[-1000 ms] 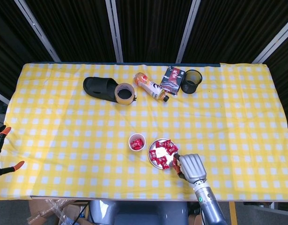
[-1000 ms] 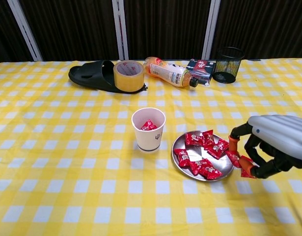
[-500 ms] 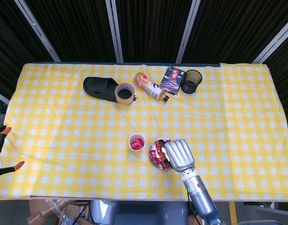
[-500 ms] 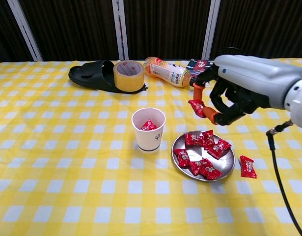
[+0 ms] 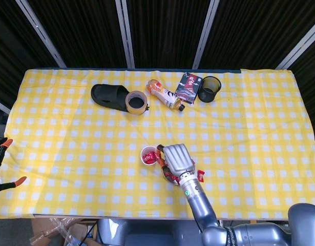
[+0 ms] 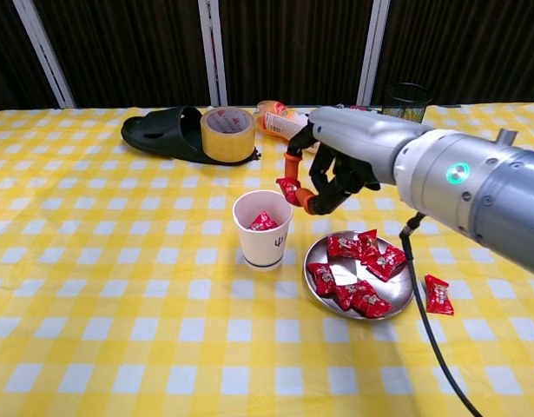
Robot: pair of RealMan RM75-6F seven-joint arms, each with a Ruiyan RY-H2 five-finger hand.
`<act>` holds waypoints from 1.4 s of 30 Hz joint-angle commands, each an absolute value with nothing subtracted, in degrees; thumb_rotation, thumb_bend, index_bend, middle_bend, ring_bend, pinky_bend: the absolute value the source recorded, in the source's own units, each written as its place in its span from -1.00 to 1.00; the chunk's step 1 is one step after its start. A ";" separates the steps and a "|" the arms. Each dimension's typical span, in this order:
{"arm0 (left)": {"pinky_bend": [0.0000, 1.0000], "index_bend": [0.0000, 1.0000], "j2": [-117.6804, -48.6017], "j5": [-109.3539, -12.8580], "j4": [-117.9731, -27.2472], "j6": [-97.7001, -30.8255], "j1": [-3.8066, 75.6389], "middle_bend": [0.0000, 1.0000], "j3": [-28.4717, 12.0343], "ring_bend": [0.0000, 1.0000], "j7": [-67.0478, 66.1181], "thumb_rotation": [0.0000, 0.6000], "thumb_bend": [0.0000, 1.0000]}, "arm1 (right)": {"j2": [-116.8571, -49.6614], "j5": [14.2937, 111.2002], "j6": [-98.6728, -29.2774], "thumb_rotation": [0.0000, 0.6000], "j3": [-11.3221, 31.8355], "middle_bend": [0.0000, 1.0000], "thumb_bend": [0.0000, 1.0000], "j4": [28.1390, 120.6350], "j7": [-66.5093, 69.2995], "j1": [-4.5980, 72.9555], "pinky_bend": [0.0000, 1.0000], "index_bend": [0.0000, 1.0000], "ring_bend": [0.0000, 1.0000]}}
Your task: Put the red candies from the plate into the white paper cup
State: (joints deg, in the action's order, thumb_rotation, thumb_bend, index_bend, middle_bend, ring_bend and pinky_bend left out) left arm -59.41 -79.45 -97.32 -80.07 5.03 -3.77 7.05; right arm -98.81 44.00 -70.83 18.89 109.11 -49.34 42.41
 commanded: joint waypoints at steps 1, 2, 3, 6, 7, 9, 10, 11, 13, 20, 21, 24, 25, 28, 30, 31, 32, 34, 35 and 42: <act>-1.00 -1.00 -59.42 -79.67 -97.10 -80.22 5.08 -1.00 -3.81 -1.00 7.19 1.00 -0.91 | -100.60 42.41 -70.05 1.00 19.72 0.58 0.14 106.71 -49.15 44.16 0.67 0.08 0.88; -1.00 -1.00 -59.43 -79.73 -96.96 -80.24 5.09 -1.00 -3.81 -1.00 7.26 1.00 -0.91 | -101.02 42.04 -69.97 1.00 19.84 0.58 0.14 106.09 -49.11 44.64 0.67 0.08 0.88; -1.00 -1.00 -59.43 -79.78 -96.81 -80.24 5.12 -1.00 -3.82 -1.00 7.28 1.00 -0.91 | -101.43 41.69 -69.83 1.00 19.90 0.58 0.14 105.53 -49.08 45.12 0.68 0.08 0.88; -1.00 -1.00 -59.49 -79.87 -96.46 -80.21 5.20 -1.00 -3.81 -1.00 7.15 1.00 -0.91 | -102.32 41.16 -69.74 1.00 19.83 0.58 0.14 104.35 -49.11 46.19 0.67 0.08 0.88; -1.00 -1.00 -59.50 -79.81 -96.47 -80.13 5.23 -1.00 -3.82 -1.00 7.25 1.00 -0.91 | -102.63 40.99 -69.72 1.00 19.77 0.58 0.14 103.98 -49.10 46.55 0.67 0.08 0.88; -1.00 -1.00 -59.46 -79.75 -96.44 -80.01 5.28 -1.00 -3.82 -1.00 7.29 1.00 -0.91 | -103.18 40.51 -69.70 1.00 19.67 0.58 0.14 103.30 -49.13 47.21 0.67 0.08 0.88; -1.00 -1.00 -59.44 -79.72 -96.46 -79.96 5.30 -1.00 -3.82 -1.00 7.33 1.00 -0.91 | -103.45 40.26 -69.71 1.00 19.65 0.58 0.14 102.96 -49.17 47.54 0.67 0.08 0.88; -1.00 -1.00 -59.41 -79.70 -96.49 -79.93 5.30 -1.00 -3.81 -1.00 7.39 1.00 -0.91 | -103.68 40.09 -69.71 1.00 19.58 0.58 0.14 102.63 -49.18 47.84 0.67 0.08 0.88; -1.00 -1.00 -59.37 -79.65 -96.52 -79.88 5.31 -1.00 -3.81 -1.00 7.45 1.00 -0.91 | -104.00 39.85 -69.77 1.00 19.44 0.58 0.14 102.12 -49.19 48.26 0.67 0.04 0.88; -1.00 -1.00 -59.38 -79.22 -96.67 -79.76 5.34 -1.00 -3.87 -1.00 7.25 1.00 -0.91 | -104.25 39.71 -70.63 1.00 19.20 0.58 0.02 101.09 -48.68 49.22 0.67 -0.26 0.88; -1.00 -1.00 -59.40 -79.17 -96.67 -79.72 5.35 -1.00 -3.87 -1.00 7.19 1.00 -0.91 | -104.09 40.10 -70.91 1.00 19.04 0.58 0.00 101.24 -48.59 49.22 0.67 -0.29 0.88; -1.00 -1.00 -59.45 -78.98 -96.74 -79.67 5.37 -1.00 -3.90 -1.00 7.06 1.00 -0.91 | -103.45 41.21 -71.79 1.00 18.38 0.58 -0.05 102.20 -48.26 48.94 0.68 -0.34 0.88; -1.00 -1.00 -59.46 -78.96 -96.78 -79.67 5.36 -1.00 -3.90 -1.00 7.02 1.00 -0.91 | -103.21 41.52 -72.09 1.00 18.15 0.58 -0.06 102.58 -48.25 48.82 0.67 -0.34 0.88; -1.00 -1.00 -59.48 -78.92 -96.84 -79.78 5.32 -1.00 -3.92 -1.00 6.98 1.00 -0.91 | -102.09 42.78 -73.42 1.00 16.95 0.58 -0.06 104.64 -48.16 48.04 0.67 -0.34 0.88; -1.00 -1.00 -59.49 -78.99 -96.86 -79.91 5.28 -1.00 -3.92 -1.00 6.96 1.00 -0.91 | -101.16 43.82 -74.48 1.00 15.92 0.58 -0.06 106.30 -48.12 47.34 0.67 -0.34 0.88; -1.00 -1.00 -59.51 -79.05 -96.85 -80.01 5.24 -1.00 -3.90 -1.00 6.94 1.00 -0.91 | -100.57 44.44 -75.11 1.00 15.24 0.58 -0.06 107.28 -48.21 46.91 0.67 -0.34 0.88; -1.00 -1.00 -59.54 -79.11 -96.82 -80.11 5.21 -1.00 -3.90 -1.00 6.93 1.00 -0.91 | -100.01 44.98 -75.67 1.00 14.63 0.58 -0.09 108.16 -48.32 46.51 0.67 -0.34 0.88; -1.00 -1.00 -59.61 -79.26 -96.80 -80.36 5.15 -1.00 -3.91 -1.00 6.91 1.00 -0.91 | -98.85 46.06 -76.94 1.00 13.31 0.58 -0.15 109.88 -48.56 45.60 0.67 -0.34 0.88; -1.00 -1.00 -59.66 -79.37 -96.75 -80.50 5.12 -1.00 -3.91 -1.00 6.91 1.00 -0.91 | -98.24 46.51 -77.62 1.00 12.59 0.58 -0.16 110.70 -48.77 45.09 0.67 -0.34 0.88; -1.00 -1.00 -59.93 -80.26 -96.60 -81.52 4.79 -1.00 -3.75 -1.00 7.00 1.00 -0.91 | -94.33 49.09 -81.65 1.00 6.77 0.58 -0.17 114.30 -48.73 40.68 0.67 -0.34 0.88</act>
